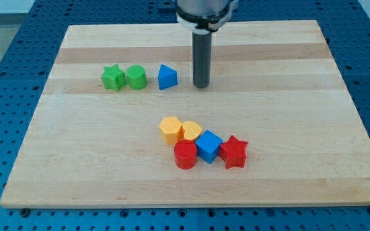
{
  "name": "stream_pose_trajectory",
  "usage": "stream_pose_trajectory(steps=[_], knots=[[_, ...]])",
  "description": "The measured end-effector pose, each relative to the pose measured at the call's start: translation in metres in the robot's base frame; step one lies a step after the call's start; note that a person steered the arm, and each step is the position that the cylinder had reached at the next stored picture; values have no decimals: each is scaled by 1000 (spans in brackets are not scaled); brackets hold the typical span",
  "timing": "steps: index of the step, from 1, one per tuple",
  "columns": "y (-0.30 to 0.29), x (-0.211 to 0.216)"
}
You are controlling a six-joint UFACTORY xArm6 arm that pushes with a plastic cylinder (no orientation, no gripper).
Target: Keep blue triangle on right side of green circle
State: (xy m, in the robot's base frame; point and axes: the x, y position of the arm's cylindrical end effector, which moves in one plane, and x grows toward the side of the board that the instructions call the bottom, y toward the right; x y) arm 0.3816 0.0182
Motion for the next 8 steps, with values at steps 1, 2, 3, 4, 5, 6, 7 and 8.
stream_pose_trajectory(steps=[1, 2, 3, 4, 5, 6, 7, 8], knots=[[-11, 0], [-30, 0], [-40, 0], [-45, -1], [-46, -2], [-46, -1], [-46, -1], [-36, -1]])
